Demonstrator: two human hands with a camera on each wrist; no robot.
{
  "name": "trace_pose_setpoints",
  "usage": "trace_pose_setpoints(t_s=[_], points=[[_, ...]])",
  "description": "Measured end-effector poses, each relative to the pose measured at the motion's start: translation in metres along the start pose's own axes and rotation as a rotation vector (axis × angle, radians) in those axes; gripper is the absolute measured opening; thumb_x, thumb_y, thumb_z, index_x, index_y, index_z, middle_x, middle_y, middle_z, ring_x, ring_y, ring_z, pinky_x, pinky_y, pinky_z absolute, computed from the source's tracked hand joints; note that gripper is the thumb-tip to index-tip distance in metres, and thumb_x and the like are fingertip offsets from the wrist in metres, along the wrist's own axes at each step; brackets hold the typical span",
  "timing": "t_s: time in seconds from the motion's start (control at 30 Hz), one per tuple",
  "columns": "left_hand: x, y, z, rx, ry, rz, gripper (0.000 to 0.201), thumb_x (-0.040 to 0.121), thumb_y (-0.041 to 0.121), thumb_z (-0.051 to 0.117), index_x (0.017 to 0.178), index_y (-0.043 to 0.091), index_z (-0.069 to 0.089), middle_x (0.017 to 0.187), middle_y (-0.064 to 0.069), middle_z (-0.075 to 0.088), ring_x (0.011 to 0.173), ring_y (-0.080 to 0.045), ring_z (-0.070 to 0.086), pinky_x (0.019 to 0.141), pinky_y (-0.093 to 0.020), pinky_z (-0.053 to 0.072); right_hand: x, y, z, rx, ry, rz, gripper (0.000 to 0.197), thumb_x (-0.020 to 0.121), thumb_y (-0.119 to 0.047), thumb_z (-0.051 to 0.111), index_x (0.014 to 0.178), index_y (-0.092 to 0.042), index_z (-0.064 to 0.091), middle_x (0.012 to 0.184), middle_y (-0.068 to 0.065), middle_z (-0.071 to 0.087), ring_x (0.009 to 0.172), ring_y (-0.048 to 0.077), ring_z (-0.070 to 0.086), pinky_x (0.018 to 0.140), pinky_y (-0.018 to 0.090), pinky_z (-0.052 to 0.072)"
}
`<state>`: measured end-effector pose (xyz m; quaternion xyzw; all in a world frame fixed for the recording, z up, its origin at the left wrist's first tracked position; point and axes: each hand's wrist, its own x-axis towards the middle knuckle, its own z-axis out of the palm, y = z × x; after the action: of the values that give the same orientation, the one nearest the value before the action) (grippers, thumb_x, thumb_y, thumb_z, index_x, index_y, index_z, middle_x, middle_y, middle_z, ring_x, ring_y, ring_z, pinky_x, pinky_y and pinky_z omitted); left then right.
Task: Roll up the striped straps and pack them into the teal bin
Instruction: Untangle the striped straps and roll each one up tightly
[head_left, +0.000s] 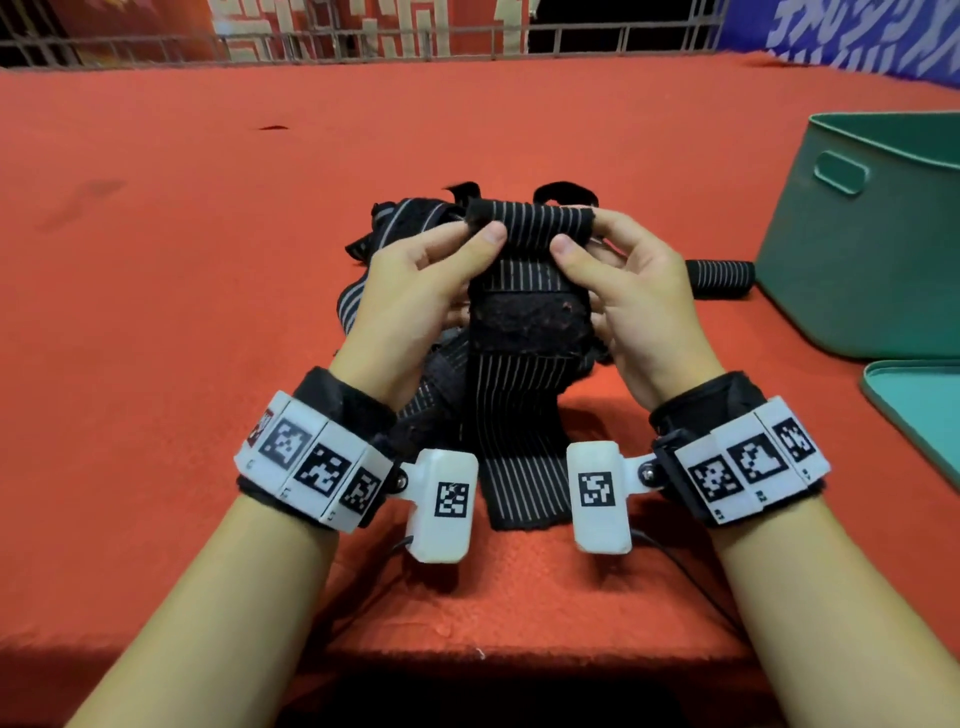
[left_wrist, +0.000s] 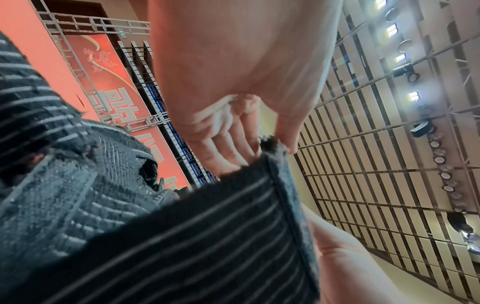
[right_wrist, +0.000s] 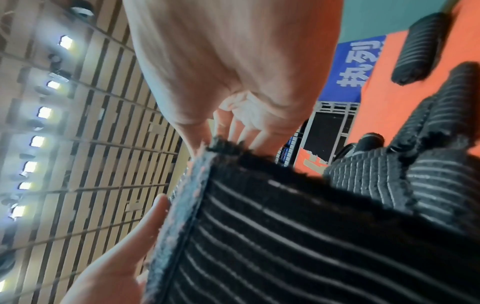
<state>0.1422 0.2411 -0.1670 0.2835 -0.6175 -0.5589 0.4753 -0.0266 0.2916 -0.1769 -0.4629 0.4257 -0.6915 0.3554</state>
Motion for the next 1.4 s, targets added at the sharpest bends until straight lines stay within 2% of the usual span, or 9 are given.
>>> trace_pose_setpoints(t_s=[0.13,0.27,0.43,0.6,0.77,0.97,1.17,1.27,1.4], points=[[0.004,-0.004,-0.009,-0.099,-0.006,-0.044,0.036,0.092,0.03,0.069,0.123,0.012,0.073,0.116,-0.014,0.072,0.097,-0.029,0.056,0.082,-0.039,0.047,0.001,0.001,0.001,0.071,0.02,0.033,0.015,0.1,-0.007,0.063,0.114,-0.01,0.068,0.093,0.0,0.077,0.084,0.014,0.073,0.07,0.024,0.057],[0.003,-0.01,-0.009,-0.085,0.022,-0.008,0.032,0.095,0.015,0.07,0.126,0.011,0.071,0.118,-0.01,0.075,0.105,-0.024,0.07,0.09,-0.043,0.054,0.0,0.001,0.002,0.059,-0.015,0.038,0.022,0.101,-0.009,0.061,0.122,-0.007,0.067,0.102,0.004,0.077,0.094,0.018,0.074,0.074,0.028,0.059],[0.001,-0.012,-0.004,-0.101,0.099,0.046,0.026,0.092,0.005,0.071,0.118,0.004,0.074,0.11,-0.01,0.078,0.105,-0.025,0.074,0.086,-0.034,0.059,-0.002,-0.001,0.006,-0.013,-0.079,0.051,0.026,0.105,-0.012,0.056,0.128,-0.004,0.063,0.104,0.002,0.076,0.092,0.014,0.073,0.067,0.024,0.058],[0.004,-0.016,-0.005,-0.014,0.145,0.029,0.016,0.087,0.009,0.078,0.104,0.011,0.077,0.104,-0.008,0.079,0.104,-0.026,0.074,0.098,-0.048,0.057,0.0,0.002,0.004,-0.023,-0.092,0.064,0.025,0.105,-0.012,0.055,0.128,-0.007,0.063,0.102,-0.002,0.075,0.092,0.013,0.072,0.068,0.025,0.058],[0.003,-0.009,-0.007,0.011,0.08,-0.016,0.02,0.086,0.012,0.077,0.104,0.019,0.072,0.103,-0.004,0.075,0.092,-0.023,0.067,0.07,-0.03,0.054,0.002,0.003,0.0,0.013,-0.059,0.073,0.022,0.101,-0.006,0.06,0.12,-0.015,0.067,0.098,-0.005,0.072,0.083,0.012,0.069,0.062,0.024,0.055],[0.003,0.003,-0.008,0.063,0.007,-0.197,0.041,0.094,0.059,0.061,0.101,0.02,0.072,0.082,-0.004,0.061,0.068,-0.022,0.055,0.058,-0.028,0.047,0.001,0.005,-0.001,-0.014,0.008,0.043,0.04,0.09,0.011,0.057,0.1,-0.023,0.073,0.091,-0.004,0.072,0.077,0.014,0.066,0.061,0.026,0.054],[0.003,-0.004,-0.005,-0.014,0.105,-0.123,0.033,0.097,0.045,0.066,0.102,0.013,0.069,0.077,-0.003,0.056,0.061,-0.013,0.045,0.054,-0.022,0.039,-0.001,0.002,0.001,-0.04,0.006,0.058,0.04,0.089,0.012,0.057,0.102,-0.021,0.075,0.093,-0.002,0.074,0.082,0.02,0.069,0.065,0.035,0.056],[0.002,-0.012,-0.005,-0.047,0.173,-0.114,0.03,0.095,0.04,0.069,0.102,0.011,0.065,0.074,0.001,0.055,0.056,-0.008,0.045,0.051,-0.02,0.037,0.0,0.004,0.004,-0.052,0.033,0.057,0.044,0.088,0.011,0.055,0.107,-0.022,0.077,0.108,0.001,0.077,0.097,0.027,0.071,0.084,0.046,0.058],[0.001,-0.016,-0.005,-0.03,0.247,-0.064,0.019,0.095,0.031,0.071,0.099,0.012,0.069,0.077,0.003,0.069,0.058,-0.009,0.057,0.055,-0.021,0.047,0.001,0.004,0.01,0.042,0.021,0.156,0.039,0.098,0.0,0.049,0.128,-0.017,0.067,0.126,-0.003,0.073,0.109,0.023,0.071,0.089,0.04,0.054]])
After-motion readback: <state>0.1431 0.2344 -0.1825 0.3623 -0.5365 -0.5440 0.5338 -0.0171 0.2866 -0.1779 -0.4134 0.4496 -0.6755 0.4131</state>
